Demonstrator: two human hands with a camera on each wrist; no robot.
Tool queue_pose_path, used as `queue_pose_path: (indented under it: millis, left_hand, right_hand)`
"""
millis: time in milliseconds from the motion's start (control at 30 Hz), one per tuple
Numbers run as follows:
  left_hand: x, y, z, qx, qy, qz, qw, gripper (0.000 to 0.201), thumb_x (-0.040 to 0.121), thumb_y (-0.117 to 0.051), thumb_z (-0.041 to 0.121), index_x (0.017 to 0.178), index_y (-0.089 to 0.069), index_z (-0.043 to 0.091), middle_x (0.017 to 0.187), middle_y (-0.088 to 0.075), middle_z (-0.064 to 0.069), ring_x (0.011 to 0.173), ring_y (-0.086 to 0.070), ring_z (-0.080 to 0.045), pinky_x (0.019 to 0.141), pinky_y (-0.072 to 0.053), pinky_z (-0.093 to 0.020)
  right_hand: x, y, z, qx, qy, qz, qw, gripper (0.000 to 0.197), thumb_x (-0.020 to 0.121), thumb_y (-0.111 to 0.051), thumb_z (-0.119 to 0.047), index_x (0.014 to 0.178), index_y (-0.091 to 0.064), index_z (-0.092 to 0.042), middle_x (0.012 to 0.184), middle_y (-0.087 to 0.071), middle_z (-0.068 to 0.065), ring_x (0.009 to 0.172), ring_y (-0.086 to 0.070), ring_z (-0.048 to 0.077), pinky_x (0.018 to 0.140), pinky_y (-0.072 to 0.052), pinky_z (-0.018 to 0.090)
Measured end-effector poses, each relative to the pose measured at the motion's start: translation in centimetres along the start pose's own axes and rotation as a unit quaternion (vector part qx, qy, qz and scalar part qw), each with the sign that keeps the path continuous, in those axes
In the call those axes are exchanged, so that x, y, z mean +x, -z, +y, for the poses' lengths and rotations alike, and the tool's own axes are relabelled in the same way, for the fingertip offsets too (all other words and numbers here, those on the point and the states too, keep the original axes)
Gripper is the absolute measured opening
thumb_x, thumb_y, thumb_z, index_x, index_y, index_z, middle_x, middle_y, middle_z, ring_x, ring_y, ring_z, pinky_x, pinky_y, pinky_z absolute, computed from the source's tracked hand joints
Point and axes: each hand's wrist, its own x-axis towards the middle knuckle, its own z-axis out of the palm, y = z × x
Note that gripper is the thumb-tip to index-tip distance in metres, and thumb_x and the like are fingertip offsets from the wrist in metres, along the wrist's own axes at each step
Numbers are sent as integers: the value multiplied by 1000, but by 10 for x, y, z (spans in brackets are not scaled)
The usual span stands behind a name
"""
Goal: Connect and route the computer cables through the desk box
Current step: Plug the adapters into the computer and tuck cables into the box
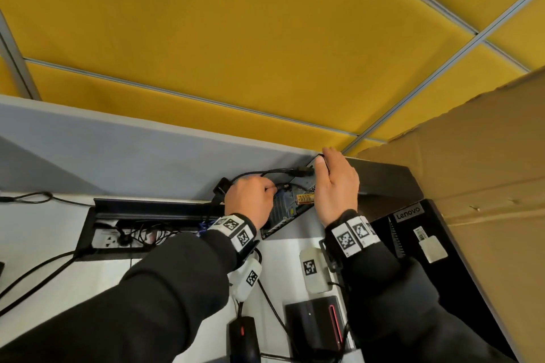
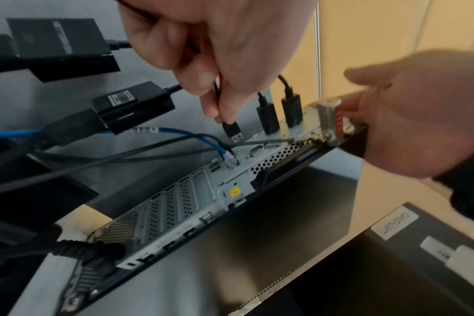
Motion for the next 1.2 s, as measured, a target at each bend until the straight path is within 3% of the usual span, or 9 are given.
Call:
queue_pose_path:
  millis: [200,367,800,933,1067,1200]
  left_hand:
    - [-2,-20,1,55,-34,23,998,22,98,-56,29,101,-77,26,98,-73,3,82,-71,-28,66,-53,-33]
    - [-2,-22,8,98,-52,10,994,19,98,-55,27,94,-73,22,93,-69,0,74,-69,-33,60,-52,-34]
    - [11,-21,8,103,-43,20,994,20,100,-57,35,105,-75,28,107,-73,2,95,-69,-26,66,-38,-29]
    - [12,-24,10,76,-22,24,997,20,101,-56,36,104,-75,28,107,-73,1,96,-69,-27,68,-40,-30]
    - [6,-31,9,45,7,32,998,20,100,-57,35,103,-76,27,106,-74,-1,96,-69,-28,72,-50,-34]
    - [1,-34,12,-11,69,32,997,19,98,-62,36,103,-78,27,99,-76,-5,96,-69,-31,73,-52,-35]
  right_hand:
    - [-4,-8,7,-27,25,30,999,55,105,-28,-43,143,-55,-14,155,-47,7,147,-36,20,121,-19,38]
    - [-5,-12,10,-65,46,40,996,65,104,-20,-51,144,-54,-12,155,-47,7,147,-36,21,121,-25,43]
    - [-8,-17,10,-102,66,64,991,64,106,-21,-48,147,-51,-10,155,-46,9,147,-37,23,121,-27,44]
    - [-8,-17,12,-109,70,69,989,64,106,-21,-48,148,-50,-9,156,-45,9,147,-37,23,121,-27,44]
    - [-9,-18,14,-123,79,72,987,63,106,-21,-47,148,-49,-9,156,-46,9,147,-37,24,120,-28,45]
    - [-8,-20,15,-126,75,76,986,60,107,-24,-47,148,-49,-11,156,-45,8,147,-37,23,120,-27,45]
